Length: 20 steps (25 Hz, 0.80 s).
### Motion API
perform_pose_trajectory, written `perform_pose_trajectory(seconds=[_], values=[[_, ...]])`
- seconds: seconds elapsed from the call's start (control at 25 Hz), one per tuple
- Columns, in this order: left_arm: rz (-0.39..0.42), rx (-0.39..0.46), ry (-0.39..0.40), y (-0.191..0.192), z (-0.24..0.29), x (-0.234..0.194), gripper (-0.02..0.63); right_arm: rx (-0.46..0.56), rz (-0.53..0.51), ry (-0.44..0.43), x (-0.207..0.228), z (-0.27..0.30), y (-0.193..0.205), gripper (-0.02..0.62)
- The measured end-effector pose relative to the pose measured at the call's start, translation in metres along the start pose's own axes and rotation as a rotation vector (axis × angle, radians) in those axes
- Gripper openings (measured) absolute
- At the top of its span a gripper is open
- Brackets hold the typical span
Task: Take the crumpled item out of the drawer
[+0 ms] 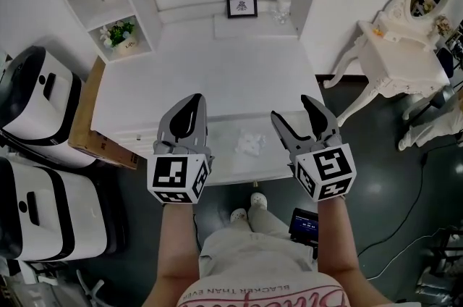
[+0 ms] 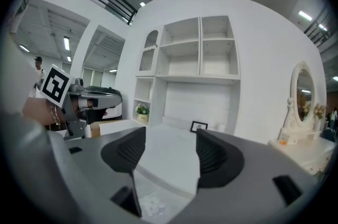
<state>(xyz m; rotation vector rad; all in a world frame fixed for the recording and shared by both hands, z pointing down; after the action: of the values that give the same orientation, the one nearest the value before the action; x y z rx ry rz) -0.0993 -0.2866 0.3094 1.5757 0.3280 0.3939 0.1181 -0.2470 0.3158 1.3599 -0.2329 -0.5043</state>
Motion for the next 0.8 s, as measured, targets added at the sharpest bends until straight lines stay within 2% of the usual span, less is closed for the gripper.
perform_pose_trajectory(seconds=[0.4,0.8], values=[[-0.012,-0.054,-0.049,0.018,0.021,0.006,0.006,-0.118,0.009,-0.081,0.023,0.031,0.040,0.270],[-0.029,-0.179,-0.056,0.063,0.034,0.010,0.005,-0.305,0.068,-0.152,0.025,0.071,0.127,0.259]])
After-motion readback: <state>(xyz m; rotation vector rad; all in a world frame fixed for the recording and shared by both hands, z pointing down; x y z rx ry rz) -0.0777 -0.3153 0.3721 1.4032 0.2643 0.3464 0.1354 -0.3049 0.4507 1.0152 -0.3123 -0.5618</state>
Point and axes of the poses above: the fingertips, and each gripper's own axes: z forward along the fingers, x to its right, y out of its underside, the point moved 6 cm from there along -z, backward along the fingers, and after that the axes turned 5 degrees about -y, right-handed, at the moved point
